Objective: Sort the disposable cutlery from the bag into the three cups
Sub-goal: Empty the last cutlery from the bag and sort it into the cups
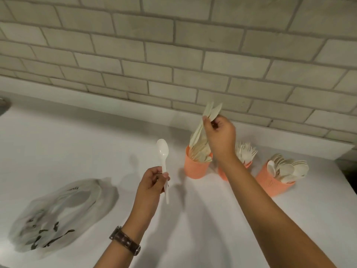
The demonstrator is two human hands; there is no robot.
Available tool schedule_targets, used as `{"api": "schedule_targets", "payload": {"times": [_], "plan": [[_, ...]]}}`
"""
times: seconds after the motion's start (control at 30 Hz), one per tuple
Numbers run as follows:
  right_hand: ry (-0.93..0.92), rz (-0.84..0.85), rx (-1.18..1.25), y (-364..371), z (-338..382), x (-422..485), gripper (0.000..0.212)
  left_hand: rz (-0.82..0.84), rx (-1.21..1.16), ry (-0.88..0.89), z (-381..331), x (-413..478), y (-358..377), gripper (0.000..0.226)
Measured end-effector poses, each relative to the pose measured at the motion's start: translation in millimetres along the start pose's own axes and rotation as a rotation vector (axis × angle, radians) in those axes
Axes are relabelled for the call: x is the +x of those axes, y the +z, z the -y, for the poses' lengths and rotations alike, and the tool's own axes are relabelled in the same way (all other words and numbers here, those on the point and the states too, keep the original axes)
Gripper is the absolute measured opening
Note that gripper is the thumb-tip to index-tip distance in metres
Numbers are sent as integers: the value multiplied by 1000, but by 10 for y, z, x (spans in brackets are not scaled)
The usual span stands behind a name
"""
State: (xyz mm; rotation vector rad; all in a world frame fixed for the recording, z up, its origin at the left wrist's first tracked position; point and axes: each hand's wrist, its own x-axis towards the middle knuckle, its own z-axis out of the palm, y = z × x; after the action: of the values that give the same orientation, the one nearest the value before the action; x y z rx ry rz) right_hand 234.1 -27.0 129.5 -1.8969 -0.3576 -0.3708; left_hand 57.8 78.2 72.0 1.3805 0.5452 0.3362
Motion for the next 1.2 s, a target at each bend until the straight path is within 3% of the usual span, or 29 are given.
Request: {"api": "schedule_targets", "payload": {"times": [0.1, 0.2, 0.27, 0.33, 0.37, 0.43, 0.53, 0.67, 0.73, 0.97, 1.07, 1.2], "plan": [[-71, 111, -387, 256, -309, -127, 30, 1, -27, -19, 13, 32, -64, 14], [55, 246, -779, 355, -442, -197, 29, 28, -28, -32, 16, 69, -91, 14], [109, 359, -908, 379, -417, -171, 41, 64, -13, -41, 21, 104, -90, 14], [180, 473, -980, 392, -392, -113, 65, 111, 4, -55, 19, 131, -68, 14], [213, 491, -968, 386, -372, -80, 72, 133, 11, -55, 10, 146, -48, 14], [205, 477, -871, 298, -310, -38, 58, 176, 25, -40, -39, 162, 1, 14], [91, 342, -620, -37, -176, -113, 42, 268, 56, -9, -140, 160, 114, 26], [4, 169, -345, -651, -147, -508, 19, 364, 113, 49, -237, 125, 330, 18], [23, 177, -342, -960, -268, -758, 12, 400, 96, 65, -260, 78, 499, 15], [350, 141, -362, -1830, -606, -1427, 10, 508, 142, 213, -300, -30, 1552, 7], [404, 119, -377, -2079, -712, -1553, 12, 454, 236, 399, -290, 12, 2125, 8], [408, 112, -363, -2330, -794, -1620, 11, 369, 347, 500, -115, 143, 2659, 14]]}}
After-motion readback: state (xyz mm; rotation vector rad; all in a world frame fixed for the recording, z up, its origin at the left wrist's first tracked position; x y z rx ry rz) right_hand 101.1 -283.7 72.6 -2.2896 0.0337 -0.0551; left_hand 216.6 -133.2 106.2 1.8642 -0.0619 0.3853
